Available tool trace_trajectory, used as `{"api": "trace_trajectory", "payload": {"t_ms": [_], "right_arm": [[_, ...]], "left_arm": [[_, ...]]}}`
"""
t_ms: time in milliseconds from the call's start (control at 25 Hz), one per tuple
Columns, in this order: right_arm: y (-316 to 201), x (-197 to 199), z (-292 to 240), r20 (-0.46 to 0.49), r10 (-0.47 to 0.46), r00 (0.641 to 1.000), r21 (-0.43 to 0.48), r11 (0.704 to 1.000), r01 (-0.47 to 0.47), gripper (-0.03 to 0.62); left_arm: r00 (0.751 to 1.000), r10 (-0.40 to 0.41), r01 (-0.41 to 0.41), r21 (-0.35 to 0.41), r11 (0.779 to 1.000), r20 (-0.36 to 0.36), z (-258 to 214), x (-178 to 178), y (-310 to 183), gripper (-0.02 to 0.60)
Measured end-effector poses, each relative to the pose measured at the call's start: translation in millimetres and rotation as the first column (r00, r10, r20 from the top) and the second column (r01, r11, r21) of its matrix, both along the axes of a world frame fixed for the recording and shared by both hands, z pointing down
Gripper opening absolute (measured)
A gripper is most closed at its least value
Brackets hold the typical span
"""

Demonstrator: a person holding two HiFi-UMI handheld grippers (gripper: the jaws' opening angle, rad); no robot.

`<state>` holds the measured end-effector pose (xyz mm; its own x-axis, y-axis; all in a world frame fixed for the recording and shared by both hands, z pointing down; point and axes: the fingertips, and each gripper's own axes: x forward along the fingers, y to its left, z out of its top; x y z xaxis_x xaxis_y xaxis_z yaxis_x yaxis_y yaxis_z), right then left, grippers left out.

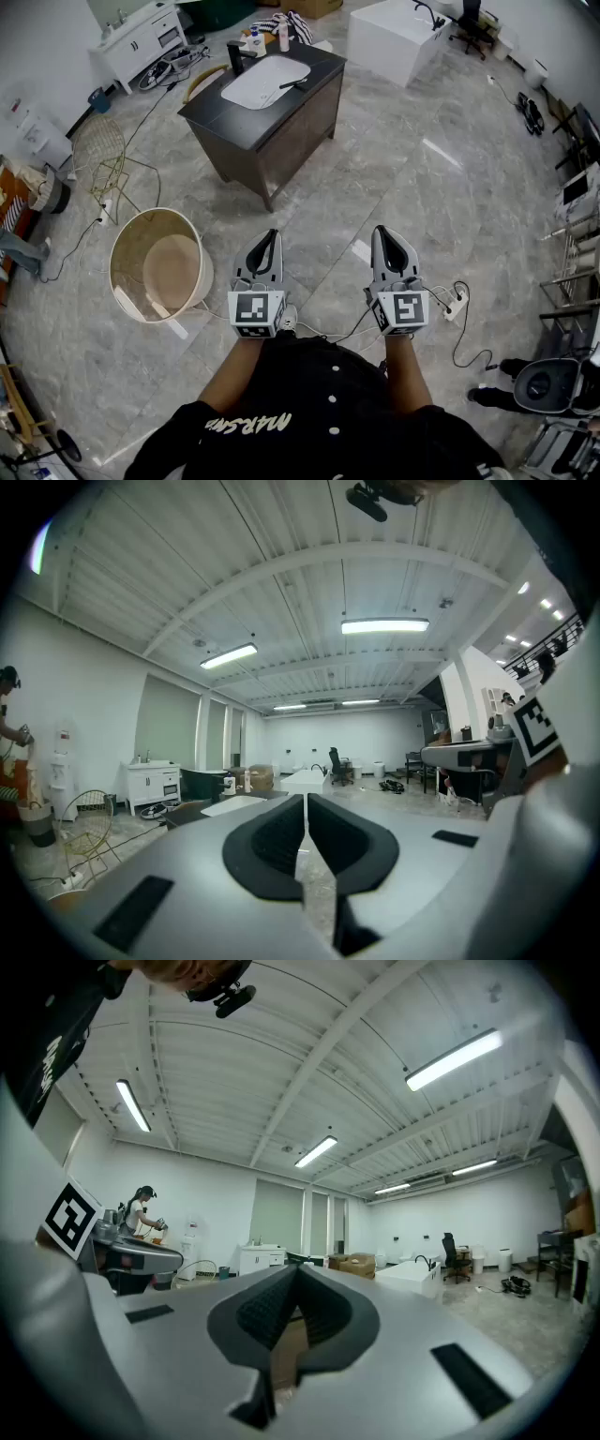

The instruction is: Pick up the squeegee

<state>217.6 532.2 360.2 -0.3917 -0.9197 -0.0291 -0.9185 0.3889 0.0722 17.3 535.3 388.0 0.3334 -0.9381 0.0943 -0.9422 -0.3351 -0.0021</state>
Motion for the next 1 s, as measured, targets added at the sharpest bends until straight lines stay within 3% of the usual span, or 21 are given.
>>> {"api": "trace_trajectory", "payload": {"t_ms": [440,1000], "right_arm": [[-11.6,-10.0,7.1,0.01,-0.001,1.0,-0.022,1.0,0.001,-0.005],[-87.9,-80.4,3.5,0.022,0.0,1.0,-0.001,1.0,0.0,-0.005]], "left_arm": [[1.0,0.003,-0.003,-0.023,1.0,-0.002,7.8,-9.1,-11.0,0.02],[1.0,0.026,-0.026,-0.01,1.0,-0.001,3.5,-76.1,-90.4,0.02]]}}
